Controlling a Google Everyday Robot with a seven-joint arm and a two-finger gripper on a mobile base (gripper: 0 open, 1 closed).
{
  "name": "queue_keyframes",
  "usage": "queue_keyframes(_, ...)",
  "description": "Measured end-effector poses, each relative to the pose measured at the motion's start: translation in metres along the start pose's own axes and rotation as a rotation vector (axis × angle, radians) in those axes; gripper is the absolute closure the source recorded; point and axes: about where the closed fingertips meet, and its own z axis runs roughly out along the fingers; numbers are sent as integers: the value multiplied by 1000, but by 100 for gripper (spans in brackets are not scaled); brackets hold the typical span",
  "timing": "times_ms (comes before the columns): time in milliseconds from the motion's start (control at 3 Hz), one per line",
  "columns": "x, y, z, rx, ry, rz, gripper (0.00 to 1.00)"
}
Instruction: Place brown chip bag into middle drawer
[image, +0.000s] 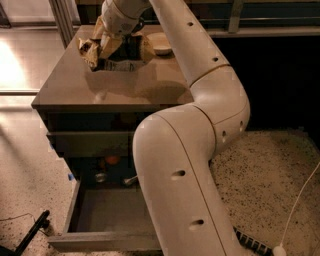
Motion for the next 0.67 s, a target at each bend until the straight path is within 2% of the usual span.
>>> queue_keyframes(333,-8,-1,-45,57,48,1,100)
queue_keyframes(667,-24,15,-89,122,88,0,100)
